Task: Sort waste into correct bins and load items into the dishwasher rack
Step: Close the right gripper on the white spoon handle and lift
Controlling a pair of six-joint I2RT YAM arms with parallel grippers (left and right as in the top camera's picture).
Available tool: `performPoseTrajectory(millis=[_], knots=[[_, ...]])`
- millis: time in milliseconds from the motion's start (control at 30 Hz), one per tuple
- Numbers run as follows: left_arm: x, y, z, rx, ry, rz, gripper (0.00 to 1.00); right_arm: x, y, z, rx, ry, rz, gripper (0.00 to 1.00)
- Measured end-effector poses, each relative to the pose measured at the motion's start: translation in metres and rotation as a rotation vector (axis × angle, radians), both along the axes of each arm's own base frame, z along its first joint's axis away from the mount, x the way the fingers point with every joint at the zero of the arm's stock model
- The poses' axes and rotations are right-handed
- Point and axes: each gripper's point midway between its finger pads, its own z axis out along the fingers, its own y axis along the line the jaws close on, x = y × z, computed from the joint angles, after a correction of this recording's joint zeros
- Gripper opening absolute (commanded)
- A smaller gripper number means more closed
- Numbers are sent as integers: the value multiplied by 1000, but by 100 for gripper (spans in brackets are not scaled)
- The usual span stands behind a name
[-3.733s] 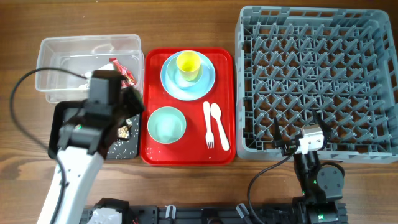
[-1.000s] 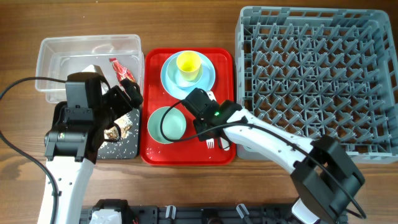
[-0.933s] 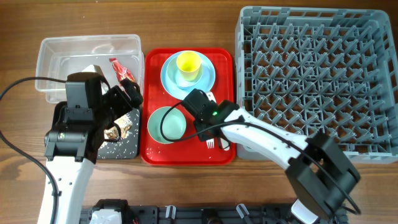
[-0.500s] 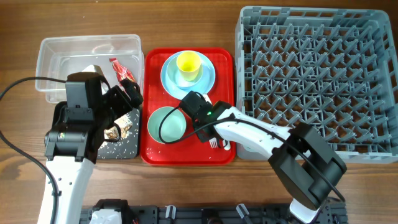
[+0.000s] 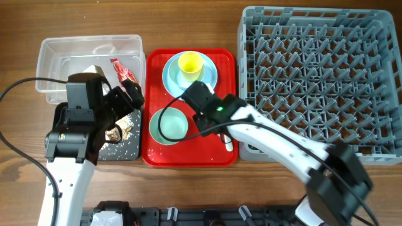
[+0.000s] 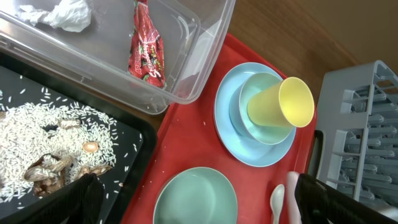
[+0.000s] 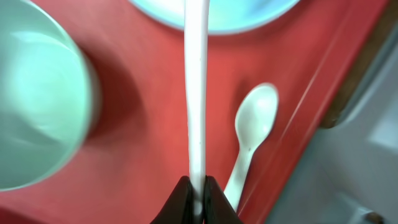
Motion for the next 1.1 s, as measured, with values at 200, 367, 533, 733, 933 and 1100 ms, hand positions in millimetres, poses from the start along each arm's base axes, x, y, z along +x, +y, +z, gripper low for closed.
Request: performPoseTrajectory(millis=[200,367,533,733,933,1100], knots=[[0,0,0,0,0,-1,100,32,-55,54,108,-89,-202,4],[0,0,0,0,0,0,100,66,-126,54,106,-96,-434,4],[0,0,0,0,0,0,100,82,-138,44,129,-91,-489,4],[0,0,0,0,0,0,100,95,-132,26,140,-84,-500,6],[0,0,0,0,0,0,100,96,-130,14,122,-58,-486,27],[0,0,0,0,0,0,100,91,-122,12,132,-25,-397,36]])
